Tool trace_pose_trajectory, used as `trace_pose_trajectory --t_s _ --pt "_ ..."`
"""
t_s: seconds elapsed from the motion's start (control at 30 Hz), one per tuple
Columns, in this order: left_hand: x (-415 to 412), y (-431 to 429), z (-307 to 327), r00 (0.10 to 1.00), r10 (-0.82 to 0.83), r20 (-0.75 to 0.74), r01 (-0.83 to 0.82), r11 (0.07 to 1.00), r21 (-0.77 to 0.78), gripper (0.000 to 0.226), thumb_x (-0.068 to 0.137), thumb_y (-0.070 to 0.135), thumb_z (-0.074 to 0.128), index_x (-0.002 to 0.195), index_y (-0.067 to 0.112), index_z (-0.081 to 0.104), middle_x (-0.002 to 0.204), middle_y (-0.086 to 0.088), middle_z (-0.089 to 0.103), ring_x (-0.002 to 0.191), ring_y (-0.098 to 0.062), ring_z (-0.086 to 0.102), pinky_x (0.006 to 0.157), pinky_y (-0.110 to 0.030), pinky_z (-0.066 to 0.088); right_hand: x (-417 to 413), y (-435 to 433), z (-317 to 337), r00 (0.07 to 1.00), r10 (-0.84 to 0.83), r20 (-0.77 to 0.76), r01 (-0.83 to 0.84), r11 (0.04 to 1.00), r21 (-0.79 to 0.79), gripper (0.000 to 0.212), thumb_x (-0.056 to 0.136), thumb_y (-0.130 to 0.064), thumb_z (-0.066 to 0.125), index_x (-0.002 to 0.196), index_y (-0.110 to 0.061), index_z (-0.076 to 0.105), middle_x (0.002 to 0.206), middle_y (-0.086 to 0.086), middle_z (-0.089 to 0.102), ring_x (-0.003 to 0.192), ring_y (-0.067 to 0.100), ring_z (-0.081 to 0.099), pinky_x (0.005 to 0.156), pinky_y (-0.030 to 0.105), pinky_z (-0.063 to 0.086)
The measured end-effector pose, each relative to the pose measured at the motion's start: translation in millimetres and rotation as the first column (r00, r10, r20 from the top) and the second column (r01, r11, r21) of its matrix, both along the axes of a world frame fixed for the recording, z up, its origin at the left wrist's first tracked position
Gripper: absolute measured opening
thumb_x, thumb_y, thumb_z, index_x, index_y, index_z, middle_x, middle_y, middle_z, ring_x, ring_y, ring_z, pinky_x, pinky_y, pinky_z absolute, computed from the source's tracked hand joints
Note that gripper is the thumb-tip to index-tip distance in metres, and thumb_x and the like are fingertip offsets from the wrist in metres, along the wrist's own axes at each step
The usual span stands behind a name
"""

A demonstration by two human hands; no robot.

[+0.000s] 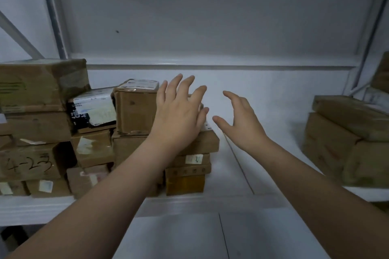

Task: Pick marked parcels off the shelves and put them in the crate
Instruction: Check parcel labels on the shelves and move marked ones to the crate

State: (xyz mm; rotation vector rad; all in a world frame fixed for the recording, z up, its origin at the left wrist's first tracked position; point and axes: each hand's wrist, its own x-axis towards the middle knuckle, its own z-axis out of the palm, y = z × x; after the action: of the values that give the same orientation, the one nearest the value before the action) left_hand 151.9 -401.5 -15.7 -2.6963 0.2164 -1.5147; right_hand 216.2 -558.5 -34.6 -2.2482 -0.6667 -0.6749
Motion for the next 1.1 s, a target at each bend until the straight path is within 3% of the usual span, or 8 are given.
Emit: trace_pose_trajectory --t_s 0.27,0.47,0.6,0.7,0.77,0.87,1.0,1.1 --pt "42.4 -117.3 -14.2 0.983 -0.179 -0.05 0.179 0.984 -0.01 0.042 0.09 0.039 0.048 0.123 0.015 0.058 0.134 -0.015 0.052 0.129 -0.037 0.042 0.105 -0.053 0.03 9.3 -136.8 -8.8 0.979 -0.199 0.044 0.2 0.979 -0.041 0.054 0.092 -0.028 0.058 0.141 -0.022 0.037 0.144 0.0 0.037 0.132 0.017 0.034 0.098 0.02 0.026" --pt "72.5 -214.4 -28.9 0.941 -0.322 -0.102 0.321 0.947 -0.027 0.045 0.085 0.039 0.041 0.115 0.013 0.063 0.125 -0.016 0.059 0.12 -0.039 0.051 0.098 -0.051 0.039 12.8 -243.1 -12.9 0.945 -0.319 0.076 0.324 0.944 -0.062 0.048 0.09 -0.023 0.06 0.135 -0.017 0.047 0.138 0.004 0.043 0.129 0.024 0.037 0.104 0.027 0.028" --pt "87.5 -271.2 -35.1 0.897 -0.412 -0.158 0.404 0.911 -0.083 0.044 0.087 0.035 0.055 0.124 0.011 0.058 0.131 -0.016 0.054 0.123 -0.036 0.048 0.097 -0.047 0.04 14.6 -305.9 -15.1 0.916 -0.394 0.077 0.401 0.909 -0.113 0.046 0.091 -0.024 0.058 0.135 -0.017 0.047 0.139 0.003 0.043 0.13 0.023 0.036 0.106 0.032 0.03" --pt "97.6 -312.1 -38.7 0.855 -0.457 -0.246 0.448 0.889 -0.097 0.059 0.085 0.035 0.065 0.136 0.011 0.047 0.14 -0.013 0.045 0.131 -0.03 0.04 0.104 -0.041 0.034 16.6 -346.2 -17.9 0.903 -0.426 0.046 0.428 0.894 -0.132 0.049 0.093 -0.021 0.055 0.14 -0.016 0.044 0.146 0.003 0.04 0.135 0.02 0.034 0.109 0.03 0.027" --pt "106.0 -339.3 -42.5 0.858 -0.441 -0.264 0.444 0.895 -0.051 0.074 0.081 0.041 0.068 0.142 0.011 0.037 0.145 -0.011 0.038 0.135 -0.029 0.034 0.108 -0.039 0.028 18.0 -367.9 -19.3 0.902 -0.432 0.008 0.426 0.888 -0.171 0.051 0.095 -0.016 0.051 0.145 -0.018 0.039 0.152 0.001 0.034 0.139 0.017 0.029 0.112 0.028 0.024" --pt "125.2 -376.2 -53.4 0.906 -0.265 -0.331 0.326 0.935 0.143 0.093 0.079 0.045 0.067 0.149 0.011 0.017 0.152 -0.01 0.024 0.141 -0.028 0.022 0.115 -0.042 0.019 19.8 -393.9 -20.7 0.905 -0.423 -0.048 0.403 0.888 -0.22 0.052 0.097 -0.013 0.046 0.148 -0.021 0.034 0.155 -0.003 0.028 0.138 0.016 0.031 0.11 0.024 0.026" --pt "144.2 -400.4 -54.9 0.941 -0.166 -0.294 0.226 0.957 0.182 0.089 0.064 0.034 0.078 0.141 0.011 0.04 0.122 -0.012 0.055 0.116 -0.031 0.051 0.098 -0.045 0.041 23.5 -415.1 -26.9 0.913 -0.397 -0.097 0.366 0.9 -0.236 0.053 0.097 -0.016 0.049 0.148 -0.024 0.033 0.156 -0.005 0.025 0.119 0.028 0.052 0.101 0.026 0.035" --pt "147.8 -399.7 -48.0 0.94 -0.232 -0.248 0.269 0.955 0.125 0.069 0.071 0.031 0.076 0.131 0.015 0.048 0.113 -0.01 0.055 0.104 -0.03 0.053 0.084 -0.041 0.045 28.9 -423.4 -34.3 0.933 -0.341 -0.117 0.312 0.926 -0.212 0.056 0.096 -0.017 0.051 0.148 -0.027 0.031 0.157 -0.006 0.023 0.124 0.029 0.048 0.104 0.031 0.036"
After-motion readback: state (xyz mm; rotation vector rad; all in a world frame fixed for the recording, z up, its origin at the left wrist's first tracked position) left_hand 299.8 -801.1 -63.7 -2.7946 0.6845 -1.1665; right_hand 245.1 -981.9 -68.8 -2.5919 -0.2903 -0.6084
